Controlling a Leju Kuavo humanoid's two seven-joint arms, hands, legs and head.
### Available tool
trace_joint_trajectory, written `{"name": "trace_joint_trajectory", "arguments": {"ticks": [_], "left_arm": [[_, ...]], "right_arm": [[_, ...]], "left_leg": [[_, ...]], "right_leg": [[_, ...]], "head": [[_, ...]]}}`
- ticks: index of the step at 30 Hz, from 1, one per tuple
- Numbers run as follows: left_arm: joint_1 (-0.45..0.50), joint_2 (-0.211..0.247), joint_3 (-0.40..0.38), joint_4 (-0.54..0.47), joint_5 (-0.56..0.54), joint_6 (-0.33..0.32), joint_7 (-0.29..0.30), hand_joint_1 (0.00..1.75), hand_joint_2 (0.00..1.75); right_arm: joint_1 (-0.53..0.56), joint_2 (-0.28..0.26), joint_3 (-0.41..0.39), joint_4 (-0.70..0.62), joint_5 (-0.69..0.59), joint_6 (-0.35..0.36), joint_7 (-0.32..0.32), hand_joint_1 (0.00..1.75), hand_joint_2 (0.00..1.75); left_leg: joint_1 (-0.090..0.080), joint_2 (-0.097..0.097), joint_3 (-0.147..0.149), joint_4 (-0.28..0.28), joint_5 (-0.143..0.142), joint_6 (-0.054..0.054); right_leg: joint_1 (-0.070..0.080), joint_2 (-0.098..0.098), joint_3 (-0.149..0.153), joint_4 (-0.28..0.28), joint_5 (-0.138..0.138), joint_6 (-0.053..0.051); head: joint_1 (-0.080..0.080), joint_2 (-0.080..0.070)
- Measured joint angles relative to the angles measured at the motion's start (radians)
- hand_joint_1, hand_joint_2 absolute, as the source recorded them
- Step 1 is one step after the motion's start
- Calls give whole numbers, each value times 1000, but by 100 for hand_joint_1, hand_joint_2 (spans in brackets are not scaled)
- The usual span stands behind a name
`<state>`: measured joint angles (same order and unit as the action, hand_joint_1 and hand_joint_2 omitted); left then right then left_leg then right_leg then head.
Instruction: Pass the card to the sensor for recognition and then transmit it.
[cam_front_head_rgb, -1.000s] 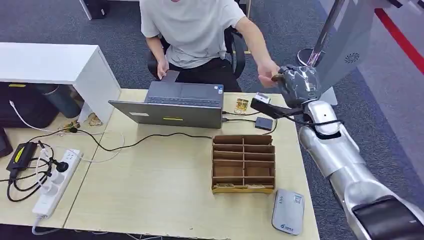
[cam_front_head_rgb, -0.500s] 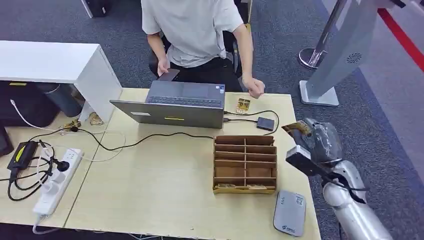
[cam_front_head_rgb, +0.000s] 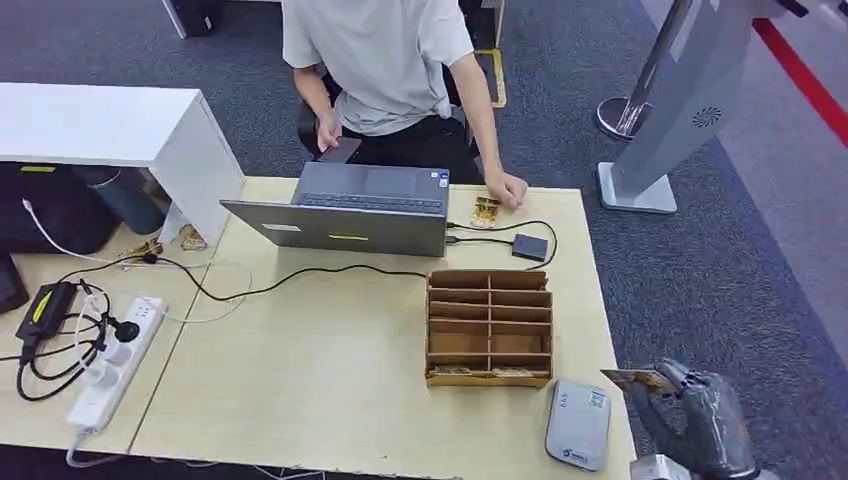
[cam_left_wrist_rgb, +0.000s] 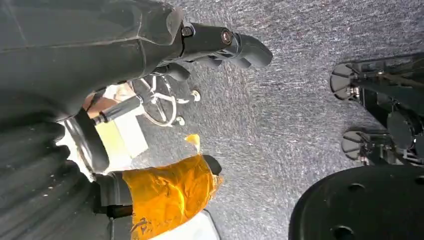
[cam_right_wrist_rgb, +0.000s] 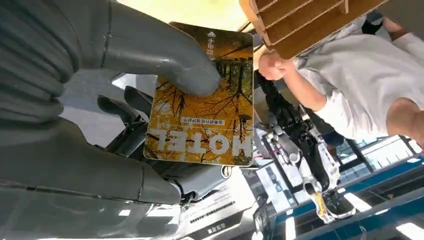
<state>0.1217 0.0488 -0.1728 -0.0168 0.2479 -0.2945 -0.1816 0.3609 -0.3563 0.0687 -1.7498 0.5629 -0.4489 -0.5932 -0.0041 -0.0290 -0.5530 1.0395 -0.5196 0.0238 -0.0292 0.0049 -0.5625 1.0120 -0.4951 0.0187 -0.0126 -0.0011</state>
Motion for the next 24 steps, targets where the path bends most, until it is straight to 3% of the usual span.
{"name": "trace_joint_trajectory", "arguments": {"ticks": [1, 4, 6, 9, 15, 21, 24], "left_arm": [[0, -1, 0, 0, 5, 0, 0, 0, 175], [-1, -4, 0, 0, 13, -2, -1, 0, 175], [-3, -4, -5, 0, 13, -8, -1, 0, 175], [-3, -3, -14, 0, 14, -9, -2, 0, 175], [-3, -1, -26, 0, 14, -11, -1, 0, 175], [-4, 5, -34, 0, 13, -12, -1, 0, 175], [-4, 6, -41, 0, 12, -13, -1, 0, 175]], "right_arm": [[14, 2, 7, -2, 24, -24, 8, 175, 175], [34, 6, 72, 21, 163, -191, 82, 175, 175], [28, 16, 127, 70, 229, -232, 114, 175, 175], [14, 42, 180, 153, 266, -236, 113, 175, 175], [-31, 107, 201, 305, 307, -240, 64, 175, 175], [-70, 157, 199, 412, 349, -254, 35, 175, 175], [-85, 186, 169, 441, 380, -256, -20, 175, 175]], "left_leg": [[0, 0, 0, 0, 0, 0], [0, 1, 0, 0, 0, 0], [1, 2, 1, 0, 0, 0], [1, 2, 1, 0, 0, 0], [1, 2, 1, 0, 0, -1], [1, 3, 2, 0, 0, -1], [1, 3, 3, 0, 0, -1]], "right_leg": [[0, 0, 0, 0, 0, 0], [0, 1, 0, 0, 0, 0], [0, 2, 0, 0, 0, -1], [0, 2, 0, 0, 0, -1], [0, 2, 0, 1, 1, -1], [1, 2, 1, 0, 1, -1], [1, 3, 1, 0, 0, -1]], "head": [[0, 0], [0, 0], [0, 0], [0, 0], [0, 0], [0, 0], [0, 0]]}}
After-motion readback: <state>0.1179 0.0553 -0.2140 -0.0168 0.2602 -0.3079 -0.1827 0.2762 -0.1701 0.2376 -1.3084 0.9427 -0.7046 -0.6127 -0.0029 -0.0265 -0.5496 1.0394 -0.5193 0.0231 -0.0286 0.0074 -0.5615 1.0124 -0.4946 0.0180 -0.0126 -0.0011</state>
